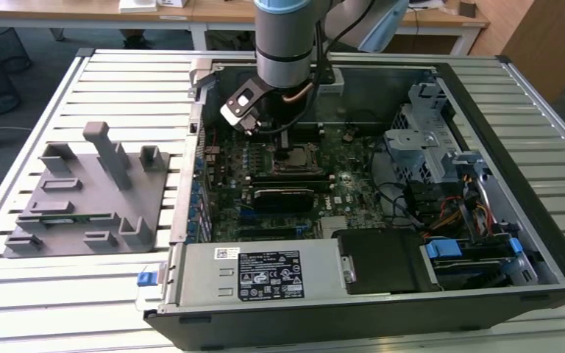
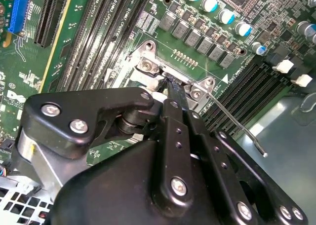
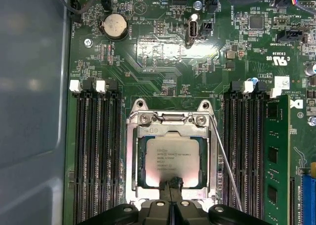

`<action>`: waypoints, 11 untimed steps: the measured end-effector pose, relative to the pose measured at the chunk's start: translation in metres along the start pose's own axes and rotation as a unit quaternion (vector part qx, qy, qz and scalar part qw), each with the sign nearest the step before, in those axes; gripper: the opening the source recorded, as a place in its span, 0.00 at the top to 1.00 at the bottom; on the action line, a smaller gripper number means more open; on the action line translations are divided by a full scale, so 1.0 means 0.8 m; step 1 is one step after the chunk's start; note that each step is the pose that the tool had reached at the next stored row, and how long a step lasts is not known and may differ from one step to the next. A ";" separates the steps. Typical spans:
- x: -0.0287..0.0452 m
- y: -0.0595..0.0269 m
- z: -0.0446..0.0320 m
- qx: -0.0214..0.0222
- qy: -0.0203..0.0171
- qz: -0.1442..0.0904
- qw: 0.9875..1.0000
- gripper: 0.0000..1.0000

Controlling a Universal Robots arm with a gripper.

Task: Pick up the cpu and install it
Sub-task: 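Close the cpu cover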

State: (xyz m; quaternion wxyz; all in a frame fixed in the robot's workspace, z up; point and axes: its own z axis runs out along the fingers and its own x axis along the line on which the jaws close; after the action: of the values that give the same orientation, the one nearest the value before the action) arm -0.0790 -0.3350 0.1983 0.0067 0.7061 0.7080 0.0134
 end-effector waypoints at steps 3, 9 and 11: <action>0.0001 0.000 -0.0017 0.000 0.000 0.000 1.000 0.89; 0.0002 0.000 -0.0085 0.000 0.000 0.000 1.000 0.89; 0.0002 0.000 -0.0089 0.000 0.000 0.000 1.000 0.89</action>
State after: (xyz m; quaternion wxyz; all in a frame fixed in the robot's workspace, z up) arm -0.0793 -0.3349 0.2054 0.0067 0.7061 0.7080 0.0137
